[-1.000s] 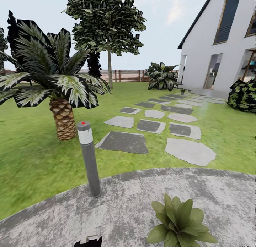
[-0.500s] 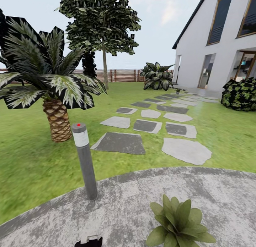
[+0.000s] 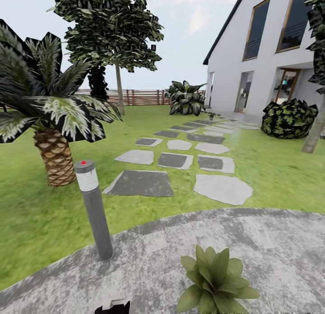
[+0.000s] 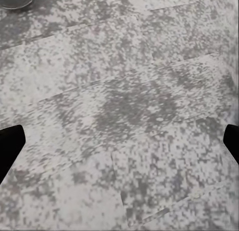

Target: Pick up the pesticide atomizer in the garden and spray insectifuge to fully cover both potted plants in the garden.

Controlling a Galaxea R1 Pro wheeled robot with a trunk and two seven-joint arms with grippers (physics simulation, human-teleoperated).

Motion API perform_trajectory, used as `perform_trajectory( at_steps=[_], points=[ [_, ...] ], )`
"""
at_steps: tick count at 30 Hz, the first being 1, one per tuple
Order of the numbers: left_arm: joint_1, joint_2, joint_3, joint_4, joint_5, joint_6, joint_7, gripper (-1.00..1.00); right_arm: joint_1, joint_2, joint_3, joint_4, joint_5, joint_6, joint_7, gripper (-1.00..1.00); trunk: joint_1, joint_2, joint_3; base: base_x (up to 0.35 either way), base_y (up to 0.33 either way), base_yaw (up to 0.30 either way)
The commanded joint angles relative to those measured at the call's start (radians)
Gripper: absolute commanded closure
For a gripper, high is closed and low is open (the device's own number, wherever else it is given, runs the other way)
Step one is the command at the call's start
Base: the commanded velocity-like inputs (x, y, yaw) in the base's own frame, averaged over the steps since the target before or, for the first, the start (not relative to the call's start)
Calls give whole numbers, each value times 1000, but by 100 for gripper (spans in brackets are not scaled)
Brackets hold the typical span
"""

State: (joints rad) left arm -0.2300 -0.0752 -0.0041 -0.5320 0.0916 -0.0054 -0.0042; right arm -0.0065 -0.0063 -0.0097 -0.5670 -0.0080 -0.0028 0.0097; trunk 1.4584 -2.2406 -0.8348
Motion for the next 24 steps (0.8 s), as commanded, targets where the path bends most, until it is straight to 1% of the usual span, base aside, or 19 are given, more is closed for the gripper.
perform_trajectory(
  at_steps=[1,18,24],
  points=[
    [0,0,-1,0,10,-1,0,-100,0,0,-1,0,-1,0,1,-100,0,0,0,0,0,-252],
    [0,1,-1,0,10,0,0,-100,0,0,-1,0,-1,0,1,-100,0,0,10,0,0,-252],
    [0,0,-1,0,10,0,0,-100,-1,0,-1,0,0,0,1,-100,0,0,13,0,99,-252]
  ],
)
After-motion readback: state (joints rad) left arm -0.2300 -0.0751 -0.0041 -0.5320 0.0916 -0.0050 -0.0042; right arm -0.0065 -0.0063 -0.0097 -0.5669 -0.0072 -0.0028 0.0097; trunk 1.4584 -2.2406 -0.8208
